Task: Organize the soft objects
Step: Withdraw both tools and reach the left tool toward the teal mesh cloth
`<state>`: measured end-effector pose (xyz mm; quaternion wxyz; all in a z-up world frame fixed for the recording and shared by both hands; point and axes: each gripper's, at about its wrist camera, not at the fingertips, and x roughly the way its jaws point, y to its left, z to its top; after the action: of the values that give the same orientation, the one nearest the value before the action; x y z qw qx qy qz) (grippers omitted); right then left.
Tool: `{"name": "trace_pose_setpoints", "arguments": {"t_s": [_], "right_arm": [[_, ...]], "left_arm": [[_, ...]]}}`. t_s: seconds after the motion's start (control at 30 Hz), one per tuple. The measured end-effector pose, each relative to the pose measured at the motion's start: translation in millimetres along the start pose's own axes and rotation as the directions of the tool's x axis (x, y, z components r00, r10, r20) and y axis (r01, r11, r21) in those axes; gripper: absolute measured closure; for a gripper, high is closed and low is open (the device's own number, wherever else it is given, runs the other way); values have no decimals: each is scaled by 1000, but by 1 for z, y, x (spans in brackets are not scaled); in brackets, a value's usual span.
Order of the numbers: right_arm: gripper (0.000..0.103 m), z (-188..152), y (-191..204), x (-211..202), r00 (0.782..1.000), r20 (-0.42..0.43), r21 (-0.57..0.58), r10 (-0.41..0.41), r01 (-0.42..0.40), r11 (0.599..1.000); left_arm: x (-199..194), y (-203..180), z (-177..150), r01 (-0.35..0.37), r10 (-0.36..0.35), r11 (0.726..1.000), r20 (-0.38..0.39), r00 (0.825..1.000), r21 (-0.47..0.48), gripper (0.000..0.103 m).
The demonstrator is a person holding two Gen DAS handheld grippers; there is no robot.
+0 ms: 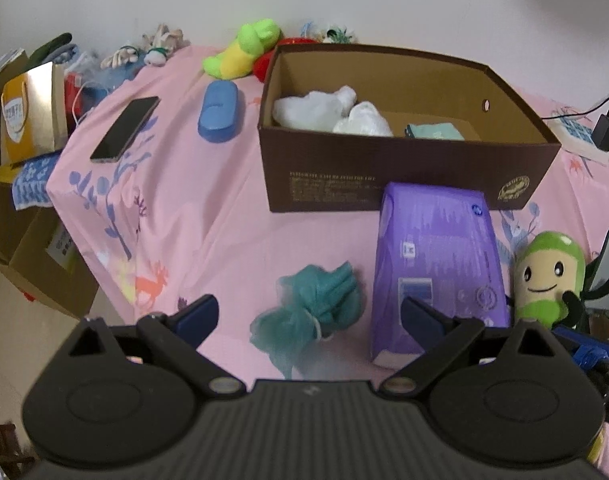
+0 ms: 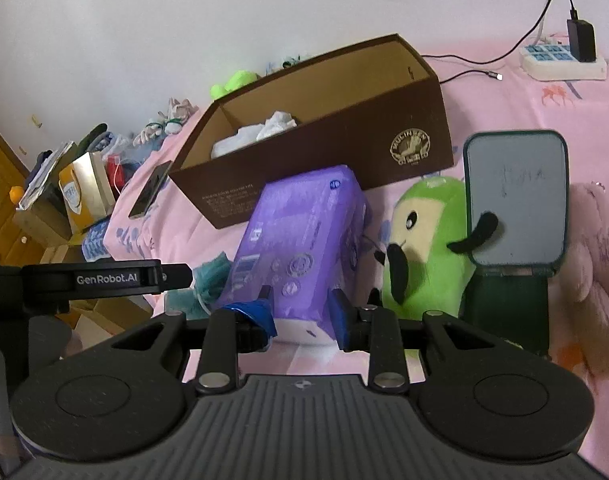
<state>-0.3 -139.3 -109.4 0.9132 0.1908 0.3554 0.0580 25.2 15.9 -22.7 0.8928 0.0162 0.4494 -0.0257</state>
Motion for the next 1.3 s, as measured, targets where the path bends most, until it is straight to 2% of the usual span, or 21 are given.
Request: {"name": "trace_pose_setpoints", "arguments": {"t_s": [0.57, 1.07, 1.3], "right_arm": [[89, -17, -6, 4, 998, -67, 1, -7, 7, 1000], [88, -33, -20, 8, 991, -133, 16, -33, 35, 999], [88, -38, -23, 10, 987, -155, 28, -30, 35, 999]], "left_arm": [[7, 7, -19, -7, 6, 1000, -51, 999, -13, 6], [14, 41, -60, -20, 16, 999, -107, 994, -40, 6], [15, 54, -69, 0, -6, 998, -108, 994, -58, 6]]}}
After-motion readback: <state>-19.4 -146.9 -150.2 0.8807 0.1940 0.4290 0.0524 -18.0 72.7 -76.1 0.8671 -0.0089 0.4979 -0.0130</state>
